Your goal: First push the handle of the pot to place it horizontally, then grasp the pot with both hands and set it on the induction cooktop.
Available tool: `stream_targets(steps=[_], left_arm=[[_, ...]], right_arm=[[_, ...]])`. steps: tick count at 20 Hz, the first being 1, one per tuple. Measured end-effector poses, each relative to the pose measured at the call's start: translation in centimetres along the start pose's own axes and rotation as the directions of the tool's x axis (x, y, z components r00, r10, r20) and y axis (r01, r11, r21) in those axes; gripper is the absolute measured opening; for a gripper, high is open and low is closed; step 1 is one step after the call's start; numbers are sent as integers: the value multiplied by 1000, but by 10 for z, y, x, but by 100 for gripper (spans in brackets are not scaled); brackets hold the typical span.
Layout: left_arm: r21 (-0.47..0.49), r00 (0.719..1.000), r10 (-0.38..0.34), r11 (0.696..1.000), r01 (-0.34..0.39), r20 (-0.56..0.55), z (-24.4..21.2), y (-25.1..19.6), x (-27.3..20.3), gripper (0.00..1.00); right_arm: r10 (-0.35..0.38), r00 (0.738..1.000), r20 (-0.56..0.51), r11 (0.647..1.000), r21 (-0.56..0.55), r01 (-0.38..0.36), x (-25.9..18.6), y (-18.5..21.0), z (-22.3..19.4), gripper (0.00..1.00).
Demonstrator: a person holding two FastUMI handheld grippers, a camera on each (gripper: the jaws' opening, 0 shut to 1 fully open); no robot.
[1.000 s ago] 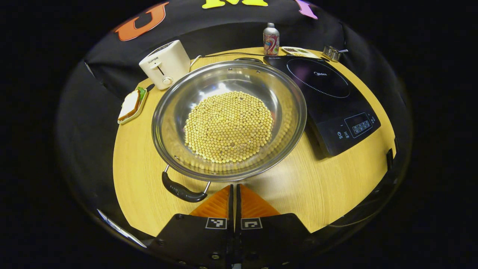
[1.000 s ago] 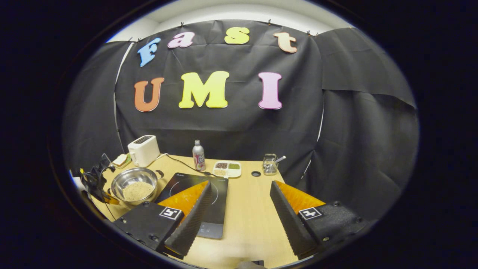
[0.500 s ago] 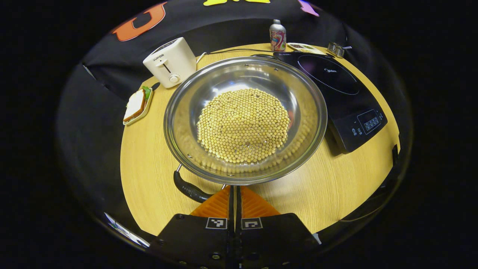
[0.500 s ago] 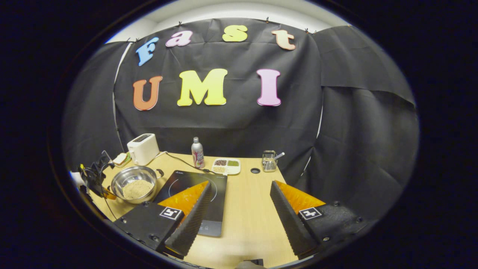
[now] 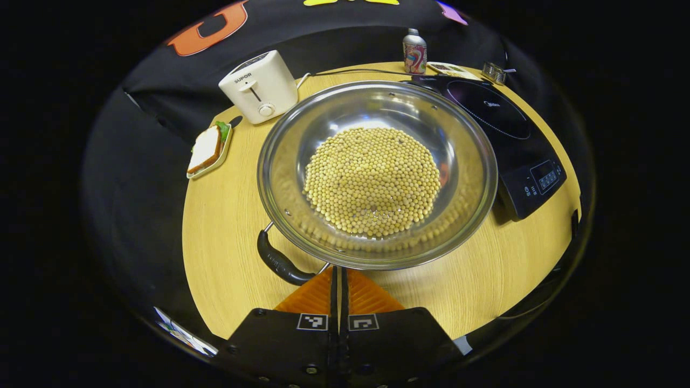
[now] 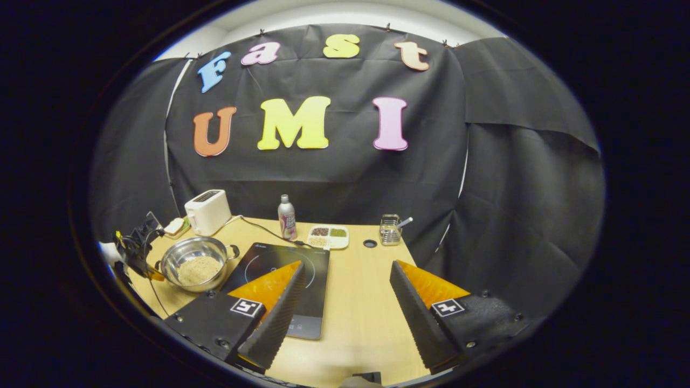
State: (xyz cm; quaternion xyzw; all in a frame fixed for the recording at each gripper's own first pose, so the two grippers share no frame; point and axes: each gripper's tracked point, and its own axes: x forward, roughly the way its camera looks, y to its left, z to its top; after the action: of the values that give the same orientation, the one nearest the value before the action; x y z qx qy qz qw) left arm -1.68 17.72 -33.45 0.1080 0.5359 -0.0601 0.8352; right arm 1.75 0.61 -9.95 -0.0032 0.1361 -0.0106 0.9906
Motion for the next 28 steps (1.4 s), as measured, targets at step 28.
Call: stream_targets(steps=[28], left_arm=[[-100,998,50,994,-46,35,32,79,26,0]], right_arm=[[-28,998,-58,1000,-9,27,-11,2,-10,97]])
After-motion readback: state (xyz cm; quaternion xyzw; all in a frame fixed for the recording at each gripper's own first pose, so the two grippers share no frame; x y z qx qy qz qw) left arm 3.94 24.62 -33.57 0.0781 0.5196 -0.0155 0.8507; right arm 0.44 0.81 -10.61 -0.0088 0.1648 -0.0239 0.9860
